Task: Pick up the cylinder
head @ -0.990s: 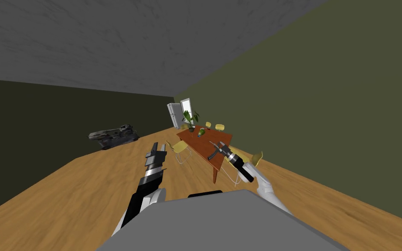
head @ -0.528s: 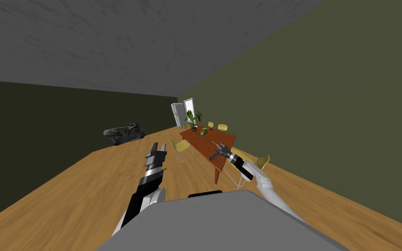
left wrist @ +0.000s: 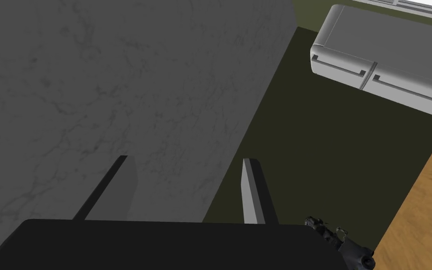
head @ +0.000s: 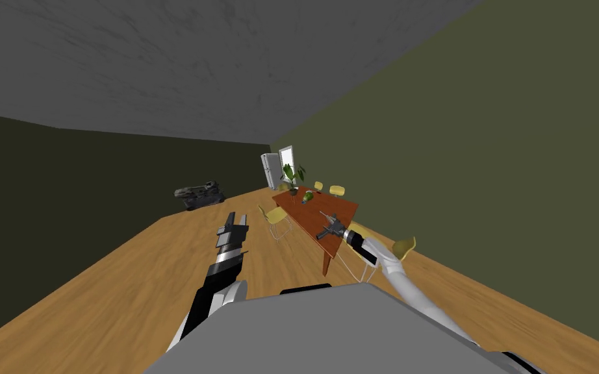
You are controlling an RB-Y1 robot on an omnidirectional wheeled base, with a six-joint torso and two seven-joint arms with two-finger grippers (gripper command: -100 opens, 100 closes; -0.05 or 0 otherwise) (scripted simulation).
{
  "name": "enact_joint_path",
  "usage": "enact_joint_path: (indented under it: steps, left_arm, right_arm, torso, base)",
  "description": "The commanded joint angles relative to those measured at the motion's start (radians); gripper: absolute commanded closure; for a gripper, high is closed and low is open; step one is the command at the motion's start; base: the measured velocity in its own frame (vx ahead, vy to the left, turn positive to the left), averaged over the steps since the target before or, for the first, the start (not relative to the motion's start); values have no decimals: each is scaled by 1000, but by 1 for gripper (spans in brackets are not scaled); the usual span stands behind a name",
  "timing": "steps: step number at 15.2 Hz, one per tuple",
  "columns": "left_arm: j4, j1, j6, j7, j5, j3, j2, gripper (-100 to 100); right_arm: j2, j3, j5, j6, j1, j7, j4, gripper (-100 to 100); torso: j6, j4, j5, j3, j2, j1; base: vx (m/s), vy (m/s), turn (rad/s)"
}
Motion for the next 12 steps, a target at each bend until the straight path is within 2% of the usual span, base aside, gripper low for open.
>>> enact_joint_path:
  steps: [1, 2, 3, 5, 7, 8, 10, 11, 12]
  left_arm:
    - [0, 0, 0, 0, 0, 0, 0, 0]
    - [0, 0, 0, 0, 0, 0, 0, 0]
    - [0, 0, 0, 0, 0, 0, 0, 0]
    - [0, 0, 0, 0, 0, 0, 0, 0]
    - [0, 0, 0, 0, 0, 0, 0, 0]
    - [0, 0, 0, 0, 0, 0, 0, 0]
    - [0, 0, 0, 0, 0, 0, 0, 0]
    - [0, 0, 0, 0, 0, 0, 0, 0]
    - [0, 0, 0, 0, 0, 0, 0, 0]
  right_arm:
    - [-17, -3, 50, -5, -20, 16, 50, -100]
    - [-17, -3, 68, -5, -20, 16, 53, -100]
    - [-35, -9, 94, -17, -51, 47, 83, -100]
    - [-35, -9, 141, -17, -51, 47, 119, -100]
    - [-35, -9, 142, -17, -51, 47, 123, -100]
    - [-54, -16, 190, -29, -83, 77, 151, -100]
    - [-54, -16, 216, -29, -83, 77, 193, -100]
    - [-54, -16, 216, -29, -83, 77, 193, -100]
    - [-71, -22, 262, -40, -115, 107, 219, -100]
  torso:
    - [0, 0, 0, 0, 0, 0]
    - [0, 0, 0, 0, 0, 0]
    - [1, 0, 0, 0, 0, 0]
    - [0, 0, 0, 0, 0, 0]
    - [1, 0, 0, 0, 0, 0]
    - [1, 0, 0, 0, 0, 0]
    - [0, 0, 0, 0, 0, 0]
    - [1, 0, 0, 0, 0, 0]
    - [1, 0, 0, 0, 0, 0]
  base:
    - [5, 7, 210]
    - [6, 1, 88]
    - [6, 6, 165]
    - [7, 2, 126]
    - [1, 0, -11]
    - [1, 7, 192]
    - [7, -1, 140]
    - [6, -2, -17]
    - [7, 5, 176]
